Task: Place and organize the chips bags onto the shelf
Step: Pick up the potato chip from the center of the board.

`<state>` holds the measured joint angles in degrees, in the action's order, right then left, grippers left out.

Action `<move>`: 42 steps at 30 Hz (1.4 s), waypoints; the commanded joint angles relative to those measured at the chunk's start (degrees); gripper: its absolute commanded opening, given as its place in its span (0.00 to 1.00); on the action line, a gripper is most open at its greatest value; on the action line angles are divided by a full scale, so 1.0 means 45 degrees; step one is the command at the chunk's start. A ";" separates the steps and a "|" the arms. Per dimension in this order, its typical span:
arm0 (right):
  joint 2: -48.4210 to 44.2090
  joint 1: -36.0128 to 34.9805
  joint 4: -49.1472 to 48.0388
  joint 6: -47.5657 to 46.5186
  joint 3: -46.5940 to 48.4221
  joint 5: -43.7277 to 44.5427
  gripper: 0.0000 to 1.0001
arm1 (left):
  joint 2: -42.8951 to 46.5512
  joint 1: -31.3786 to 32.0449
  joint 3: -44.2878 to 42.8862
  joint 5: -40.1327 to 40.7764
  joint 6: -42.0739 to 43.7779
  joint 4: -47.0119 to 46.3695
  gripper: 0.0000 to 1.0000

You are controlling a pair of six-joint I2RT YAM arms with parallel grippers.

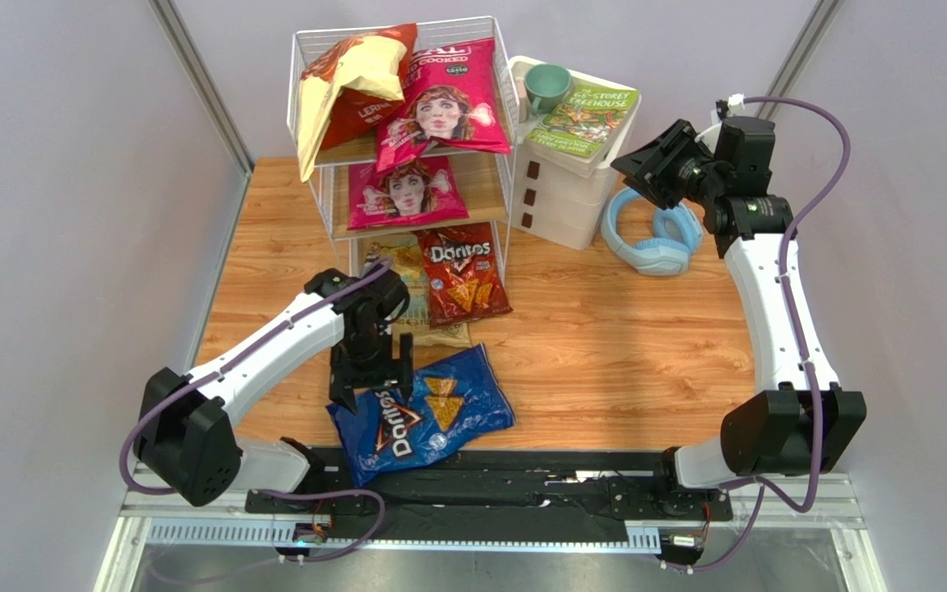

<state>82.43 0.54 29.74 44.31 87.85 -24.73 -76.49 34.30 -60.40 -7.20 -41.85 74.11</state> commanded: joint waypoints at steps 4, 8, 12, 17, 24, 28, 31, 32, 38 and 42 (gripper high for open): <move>0.0197 -0.0041 -0.0338 -0.0004 0.0672 -0.0637 0.48 | 0.0610 -0.2578 0.1797 -0.0352 -0.1013 -0.0237 0.93; 0.0333 -0.0041 -0.0319 -0.0082 0.0789 -0.0676 0.48 | 0.1371 -0.3733 0.2659 -0.0703 -0.1072 -0.0530 0.93; 0.0587 -0.0041 -0.0455 0.0150 0.0712 -0.0793 0.48 | 0.1061 -0.3990 0.3421 -0.1133 -0.0974 -0.1018 0.93; 0.0978 -0.0060 -0.0944 0.0562 0.0789 -0.1301 0.48 | 0.0475 -0.3990 0.3618 -0.1017 -0.1014 -0.1331 0.93; 0.1056 -0.0060 -0.0924 0.0504 0.0711 -0.1418 0.48 | -0.0053 -0.4108 0.4710 -0.2070 -0.1013 -0.2580 0.93; 0.1115 -0.0060 -0.0944 0.0523 0.0809 -0.1457 0.48 | -0.0267 -0.4108 0.4828 -0.2694 -0.0897 -0.2971 0.93; 0.1173 -0.0060 -0.0944 0.0543 0.0887 -0.1457 0.48 | -0.0580 -0.4108 0.5043 -0.3437 -0.0701 -0.3771 0.87; 0.1212 -0.0060 -0.0944 0.0582 0.0887 -0.1477 0.48 | -0.0639 -0.4108 0.5024 -0.3516 -0.0701 -0.4005 0.84; 0.1154 -0.0060 -0.0983 0.0602 0.0809 -0.1477 0.48 | 0.0101 -0.4108 0.4089 -0.3146 -0.0623 -0.3404 0.30; 0.1057 -0.0060 -0.1022 0.0621 0.0556 -0.1477 0.48 | 0.1135 -0.4088 0.3288 -0.3048 -0.0487 -0.2720 0.08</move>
<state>87.83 0.49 27.97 46.65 89.30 -30.55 -75.90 16.03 -40.75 -20.62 -44.60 59.77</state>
